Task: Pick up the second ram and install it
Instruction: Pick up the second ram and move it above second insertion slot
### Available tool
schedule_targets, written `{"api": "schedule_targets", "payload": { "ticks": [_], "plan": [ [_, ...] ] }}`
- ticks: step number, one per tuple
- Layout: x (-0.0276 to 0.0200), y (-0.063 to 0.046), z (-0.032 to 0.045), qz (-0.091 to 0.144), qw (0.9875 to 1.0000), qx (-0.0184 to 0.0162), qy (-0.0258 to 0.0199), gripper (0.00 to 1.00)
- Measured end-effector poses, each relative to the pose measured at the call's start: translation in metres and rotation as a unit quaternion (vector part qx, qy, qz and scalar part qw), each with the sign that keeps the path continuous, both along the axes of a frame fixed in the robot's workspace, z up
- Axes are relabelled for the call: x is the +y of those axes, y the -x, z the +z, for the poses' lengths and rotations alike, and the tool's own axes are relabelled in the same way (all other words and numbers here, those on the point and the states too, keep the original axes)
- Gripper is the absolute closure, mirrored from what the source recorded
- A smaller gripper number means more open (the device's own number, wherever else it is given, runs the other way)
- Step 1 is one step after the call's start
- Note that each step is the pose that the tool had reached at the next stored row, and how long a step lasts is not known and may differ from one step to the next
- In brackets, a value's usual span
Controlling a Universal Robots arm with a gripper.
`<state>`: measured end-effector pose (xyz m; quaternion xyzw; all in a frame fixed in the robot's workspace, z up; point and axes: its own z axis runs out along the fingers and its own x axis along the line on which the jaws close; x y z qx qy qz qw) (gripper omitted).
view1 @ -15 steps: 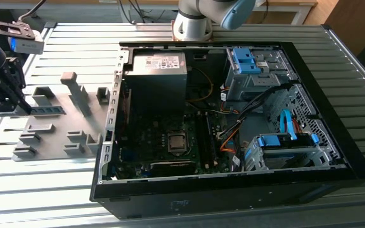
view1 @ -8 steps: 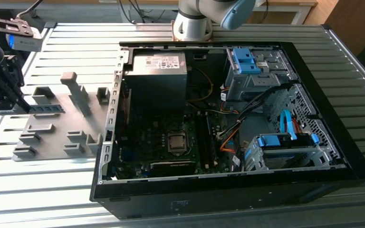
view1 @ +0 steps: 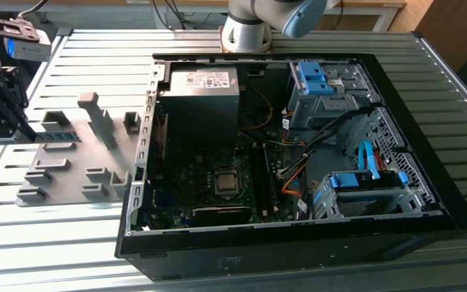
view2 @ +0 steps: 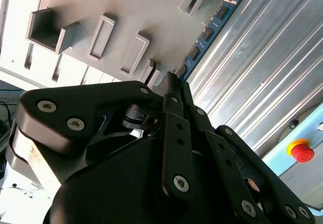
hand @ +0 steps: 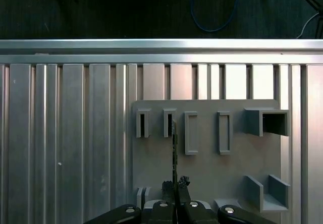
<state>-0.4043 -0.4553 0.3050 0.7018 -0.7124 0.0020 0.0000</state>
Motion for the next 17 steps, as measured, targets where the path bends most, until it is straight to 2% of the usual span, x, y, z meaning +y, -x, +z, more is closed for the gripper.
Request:
{"api": "schedule_targets", "payload": {
  "ticks": [13,17],
  "plan": [
    [0.0000,0.000,0.0124,0.000,1.0000,0.0000,0.0001,0.86],
    [0.0000,0.000,0.0140,0.000,1.0000,-0.0002,0.0008,0.86]
  ]
}}
